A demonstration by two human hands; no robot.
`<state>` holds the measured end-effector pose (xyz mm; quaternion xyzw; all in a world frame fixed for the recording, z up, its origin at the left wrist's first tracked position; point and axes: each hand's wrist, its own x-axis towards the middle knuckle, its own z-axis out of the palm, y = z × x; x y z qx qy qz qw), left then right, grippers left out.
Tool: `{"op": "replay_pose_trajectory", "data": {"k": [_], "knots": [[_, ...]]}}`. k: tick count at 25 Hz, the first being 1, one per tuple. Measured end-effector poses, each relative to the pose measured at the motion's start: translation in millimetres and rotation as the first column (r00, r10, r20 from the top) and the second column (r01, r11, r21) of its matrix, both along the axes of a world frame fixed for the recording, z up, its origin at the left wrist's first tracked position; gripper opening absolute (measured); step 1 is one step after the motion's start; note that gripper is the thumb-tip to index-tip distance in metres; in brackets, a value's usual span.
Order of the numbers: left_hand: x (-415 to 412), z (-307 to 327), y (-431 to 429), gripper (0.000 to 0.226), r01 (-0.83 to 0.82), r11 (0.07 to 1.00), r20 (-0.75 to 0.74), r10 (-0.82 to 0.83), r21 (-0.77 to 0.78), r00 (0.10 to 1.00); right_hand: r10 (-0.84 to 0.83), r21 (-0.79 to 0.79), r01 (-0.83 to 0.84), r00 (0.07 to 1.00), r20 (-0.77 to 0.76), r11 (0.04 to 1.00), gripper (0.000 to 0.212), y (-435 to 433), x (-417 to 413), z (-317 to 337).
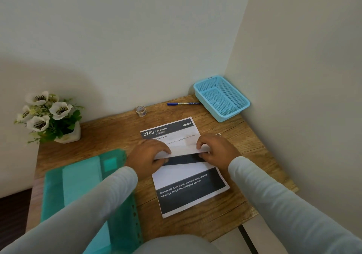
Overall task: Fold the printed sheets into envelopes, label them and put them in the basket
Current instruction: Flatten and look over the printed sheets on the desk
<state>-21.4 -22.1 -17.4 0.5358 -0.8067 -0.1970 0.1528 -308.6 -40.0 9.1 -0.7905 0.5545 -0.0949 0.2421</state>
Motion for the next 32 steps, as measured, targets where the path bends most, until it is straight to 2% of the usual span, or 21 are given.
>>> {"op": "replay_pose_trajectory", "data": {"k": [4, 6, 9, 13, 16, 21, 25, 28, 32], "knots": [[-1.7, -19.1, 14.3, 0.053, 0.032, 0.999, 0.087, -0.035, 0.031, 0.996, 0.046, 0.087, -0.038, 0.995, -0.094, 0.995, 0.052, 18.7, 0.6, -18.4], [-6.5, -23.0, 15.8, 0.056, 0.015, 1.000, 0.115, -0.015, -0.002, 0.993, 0.062, 0.036, -0.057, 0.987, -0.150, 0.998, 0.062, 24.8, 6.4, -28.7], [-23.5, -27.5, 12.6, 0.056, 0.042, 0.999, 0.238, -0.039, -0.009, 0.970, 0.029, -0.080, -0.050, 0.969, -0.244, 0.996, 0.064, 31.5, 24.7, -45.4], [-38.4, -37.9, 10.3, 0.064, 0.054, 0.998, 0.412, -0.059, 0.025, 0.909, -0.013, -0.091, -0.020, 0.937, -0.349, 0.996, 0.067, 36.2, 38.3, -65.9], [-18.6, -41.1, 10.1, 0.072, -0.010, 1.000, 0.482, -0.004, 0.025, 0.876, -0.027, -0.083, -0.003, 0.930, -0.368, 0.997, 0.072, 31.8, 28.3, -69.9], [0.8, -43.6, 11.4, 0.080, -0.110, 0.993, 0.517, 0.073, 0.040, 0.853, -0.095, -0.100, 0.058, 0.900, -0.426, 0.993, 0.078, 29.5, 38.4, -70.0], [-3.8, -44.3, 11.8, 0.079, -0.123, 0.991, 0.522, 0.082, 0.044, 0.849, 0.030, -0.086, -0.067, 0.924, -0.381, 0.994, 0.073, 34.6, 79.0, -75.5], [-2.8, -42.6, 11.5, 0.079, -0.121, 0.991, 0.531, 0.073, 0.056, 0.844, 0.049, -0.085, -0.088, 0.923, -0.381, 0.993, 0.074, 32.9, 75.5, -77.6], [-2.9, -41.1, 12.3, 0.080, -0.114, 0.993, 0.543, 0.074, 0.041, 0.837, -0.078, -0.101, 0.043, 0.919, -0.386, 0.994, 0.078, 30.0, 28.9, -79.6]]}}
